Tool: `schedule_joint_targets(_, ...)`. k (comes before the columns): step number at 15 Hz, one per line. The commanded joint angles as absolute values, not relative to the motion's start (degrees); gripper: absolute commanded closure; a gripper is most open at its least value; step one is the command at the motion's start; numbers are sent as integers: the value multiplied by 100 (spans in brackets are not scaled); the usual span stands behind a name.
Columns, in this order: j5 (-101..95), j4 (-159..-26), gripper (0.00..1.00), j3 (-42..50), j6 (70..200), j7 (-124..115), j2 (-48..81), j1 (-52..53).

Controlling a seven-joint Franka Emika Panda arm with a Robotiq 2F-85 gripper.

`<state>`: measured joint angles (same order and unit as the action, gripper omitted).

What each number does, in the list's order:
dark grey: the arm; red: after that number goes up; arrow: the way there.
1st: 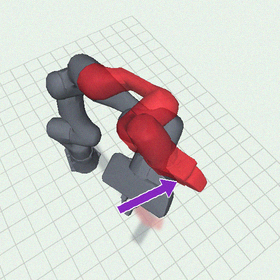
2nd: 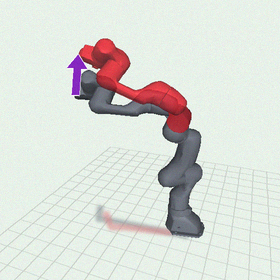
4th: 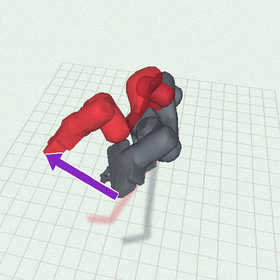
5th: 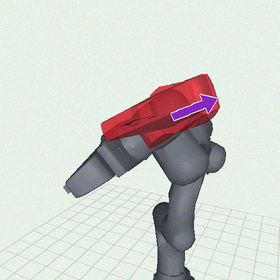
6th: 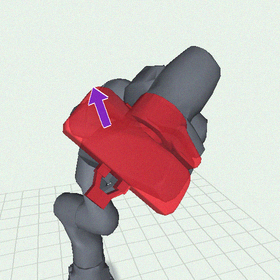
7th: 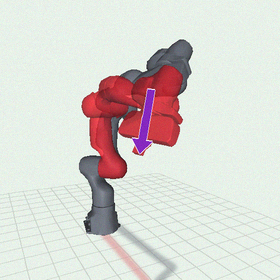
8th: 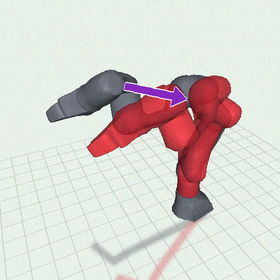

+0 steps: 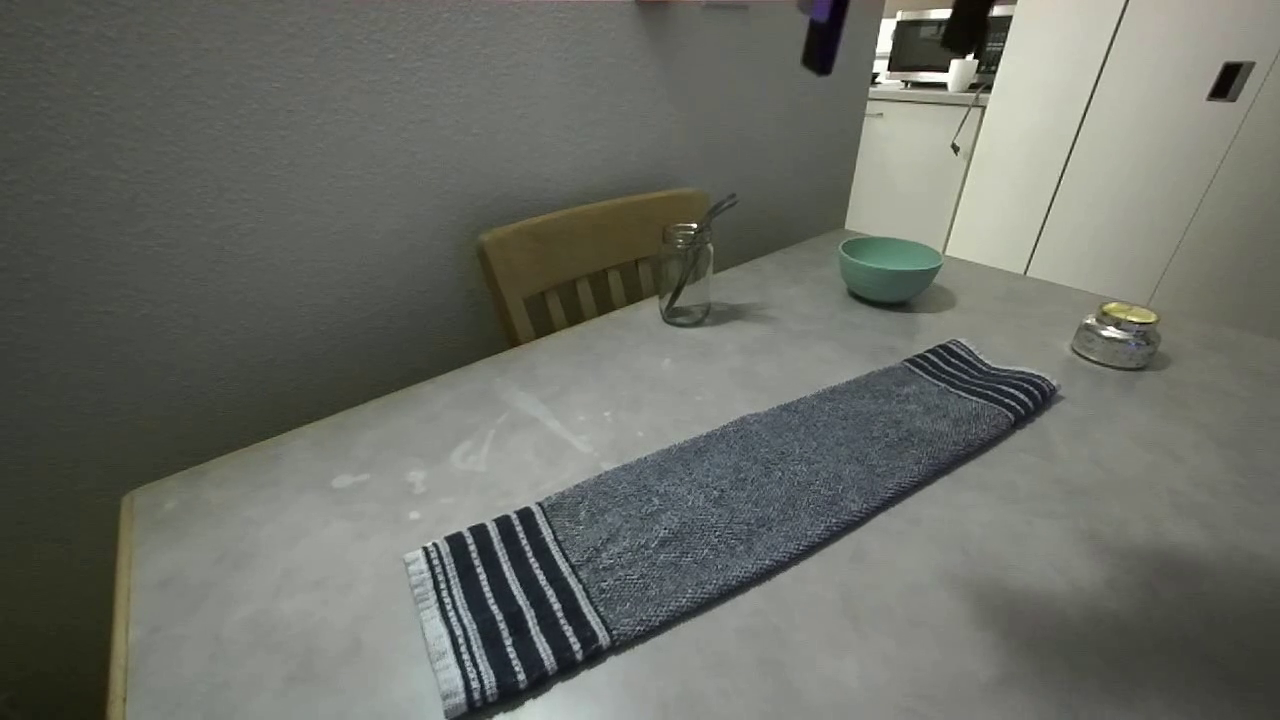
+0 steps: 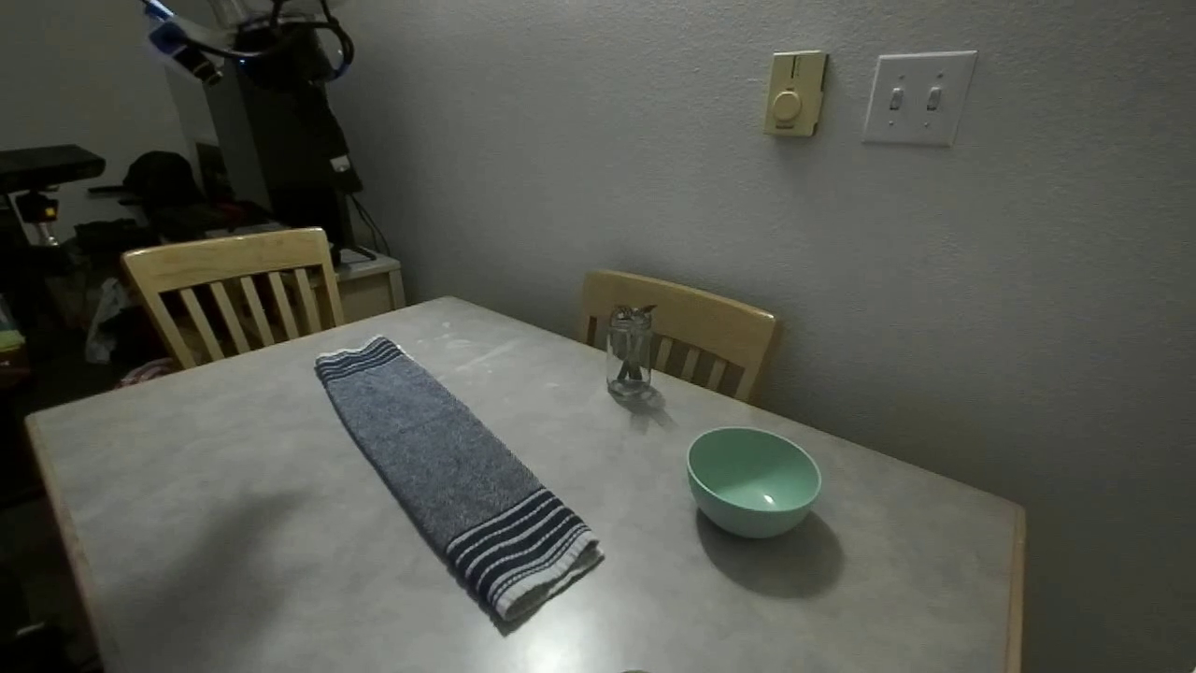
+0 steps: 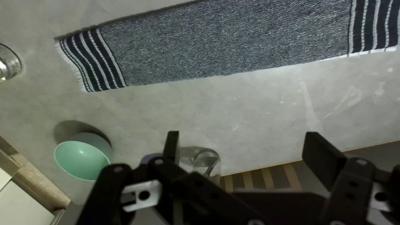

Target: Fold the grey towel in half

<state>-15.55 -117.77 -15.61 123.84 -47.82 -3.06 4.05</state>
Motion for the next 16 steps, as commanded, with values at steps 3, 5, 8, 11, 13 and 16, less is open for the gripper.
schedule_joint_targets(3, -1566, -11473, 0, -1303, 12372, -4813, 99, 764)
schedule_joint_targets(5, -1568, -11479, 0, -1284, 12363, -4815, 42, 769)
schedule_joint_targets(8, -1569, -11479, 0, -1278, 12363, -4815, 14, 769)
schedule_joint_targets(11, -1582, -11269, 0, -1253, 12308, -4691, 295, 826)
schedule_joint_targets(13, -1562, -11040, 0, -1229, 12315, -4507, 610, 873)
schedule_joint_targets(16, -1450, -10470, 0, -1202, 12233, -4017, 1252, 992)
